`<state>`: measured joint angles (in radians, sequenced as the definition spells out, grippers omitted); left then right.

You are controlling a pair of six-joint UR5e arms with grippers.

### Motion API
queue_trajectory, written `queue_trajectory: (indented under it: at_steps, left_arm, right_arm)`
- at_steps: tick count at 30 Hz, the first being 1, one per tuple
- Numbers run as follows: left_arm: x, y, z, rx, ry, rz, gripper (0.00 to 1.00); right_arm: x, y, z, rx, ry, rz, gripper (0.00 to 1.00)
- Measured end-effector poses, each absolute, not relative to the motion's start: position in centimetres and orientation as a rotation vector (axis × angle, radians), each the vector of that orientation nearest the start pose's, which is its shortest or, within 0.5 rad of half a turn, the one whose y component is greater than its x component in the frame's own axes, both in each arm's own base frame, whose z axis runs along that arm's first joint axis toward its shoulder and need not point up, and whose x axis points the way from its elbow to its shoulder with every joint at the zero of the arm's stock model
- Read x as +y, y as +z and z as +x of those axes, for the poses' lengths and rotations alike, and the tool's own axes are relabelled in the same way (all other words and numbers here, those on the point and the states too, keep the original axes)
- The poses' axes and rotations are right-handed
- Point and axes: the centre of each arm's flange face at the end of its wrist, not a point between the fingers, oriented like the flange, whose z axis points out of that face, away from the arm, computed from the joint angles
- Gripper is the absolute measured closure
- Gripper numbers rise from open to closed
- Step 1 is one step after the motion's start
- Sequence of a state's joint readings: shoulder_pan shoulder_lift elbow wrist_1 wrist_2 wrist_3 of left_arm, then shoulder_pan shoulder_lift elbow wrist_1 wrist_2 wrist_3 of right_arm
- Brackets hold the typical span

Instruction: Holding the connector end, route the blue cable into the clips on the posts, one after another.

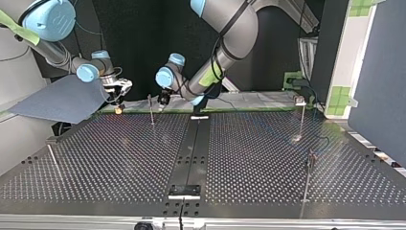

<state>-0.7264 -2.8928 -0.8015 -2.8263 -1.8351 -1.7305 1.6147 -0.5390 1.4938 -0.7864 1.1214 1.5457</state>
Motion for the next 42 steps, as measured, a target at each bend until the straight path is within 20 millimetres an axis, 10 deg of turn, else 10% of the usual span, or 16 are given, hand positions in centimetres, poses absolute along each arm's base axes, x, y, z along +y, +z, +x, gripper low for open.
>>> queue_trajectory:
  at_steps: [14, 42]
  left_arm:
    - [-61.1, -9.6, 48.9, 1.872, -0.362, 0.427, 0.0]
    - [-63.7, -4.1, 46.0, 1.731, -0.468, 0.395, 0.0]
  right_arm:
    - [-65.3, -5.4, 21.0, -1.062, 1.501, 1.696, 1.0]
    - [-65.2, -5.4, 21.3, -1.068, 1.508, 1.697, 1.0]
